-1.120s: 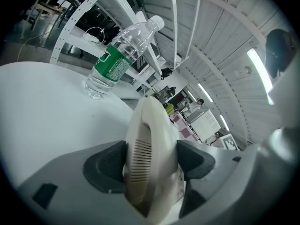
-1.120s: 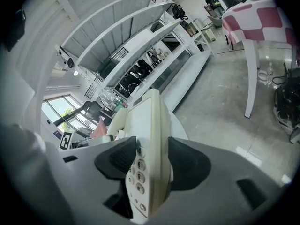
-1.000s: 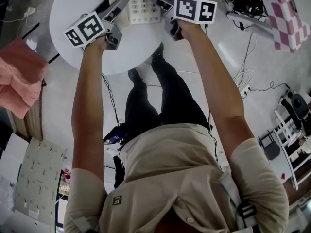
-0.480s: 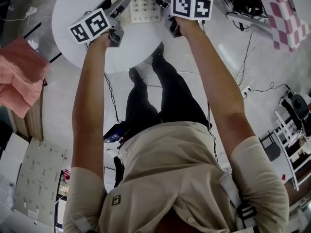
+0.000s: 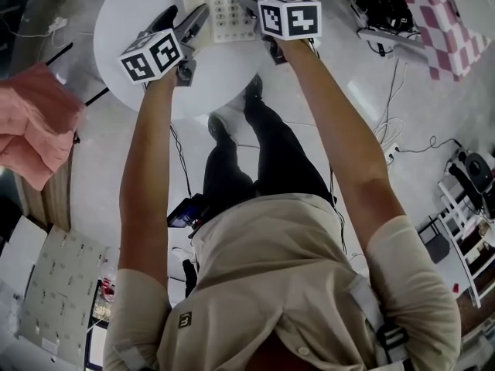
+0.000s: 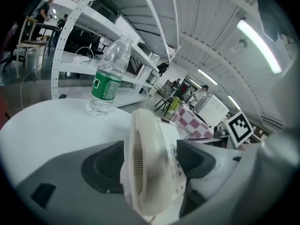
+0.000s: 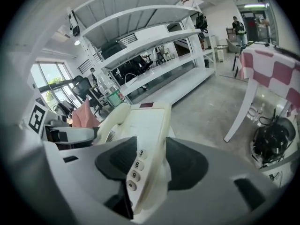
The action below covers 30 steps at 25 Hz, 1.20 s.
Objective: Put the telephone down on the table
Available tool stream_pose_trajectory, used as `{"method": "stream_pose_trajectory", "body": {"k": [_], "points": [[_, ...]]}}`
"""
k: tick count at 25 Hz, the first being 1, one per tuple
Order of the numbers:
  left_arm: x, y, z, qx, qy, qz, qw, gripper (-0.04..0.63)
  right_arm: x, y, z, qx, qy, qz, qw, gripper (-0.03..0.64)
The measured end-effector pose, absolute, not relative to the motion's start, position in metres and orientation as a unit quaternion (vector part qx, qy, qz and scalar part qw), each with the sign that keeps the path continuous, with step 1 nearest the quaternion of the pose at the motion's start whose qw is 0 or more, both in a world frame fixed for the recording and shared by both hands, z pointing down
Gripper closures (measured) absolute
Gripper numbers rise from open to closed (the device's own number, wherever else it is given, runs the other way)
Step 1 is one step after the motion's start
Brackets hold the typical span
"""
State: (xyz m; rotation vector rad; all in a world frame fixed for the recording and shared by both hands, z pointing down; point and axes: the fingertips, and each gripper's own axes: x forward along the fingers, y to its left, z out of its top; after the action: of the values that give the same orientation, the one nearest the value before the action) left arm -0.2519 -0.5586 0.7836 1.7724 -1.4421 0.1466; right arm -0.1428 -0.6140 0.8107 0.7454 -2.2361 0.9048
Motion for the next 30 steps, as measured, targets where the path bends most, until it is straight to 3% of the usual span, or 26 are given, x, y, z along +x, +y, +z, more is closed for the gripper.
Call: {"method": "stream_pose_trajectory", "body": {"k": [7,12,18,27,30], "points": [[-0.256,-0.551,0.733,0.729,-0.575,0.087,0.361,0.262,-0.145,-0.621,0.769,0.298,-0.858,0.288,0.304,0.440],[-0.247,-0.540,0.684,0.756,-0.566,0.093,0.315,0.274,-0.152,-0.608,0.716,0.273,-0.893,0.235,0.270,0.492],[-0.243,-0.525,0.597,0.785,-0.566,0.051,0.246,0.373,-0.161,-0.573,0.643,0.242,-0.925,0.182,0.227,0.616],[-0.228,-0.483,0.478,0.825,-0.550,0.017,0.133,0.545,-0.172,-0.510,0.528,0.207,-0.957,0.103,0.176,0.623],[-0.226,-0.460,0.442,0.835,-0.540,0.008,0.101,0.570,-0.175,-0.486,0.489,0.198,-0.964,0.082,0.160,0.623]]}}
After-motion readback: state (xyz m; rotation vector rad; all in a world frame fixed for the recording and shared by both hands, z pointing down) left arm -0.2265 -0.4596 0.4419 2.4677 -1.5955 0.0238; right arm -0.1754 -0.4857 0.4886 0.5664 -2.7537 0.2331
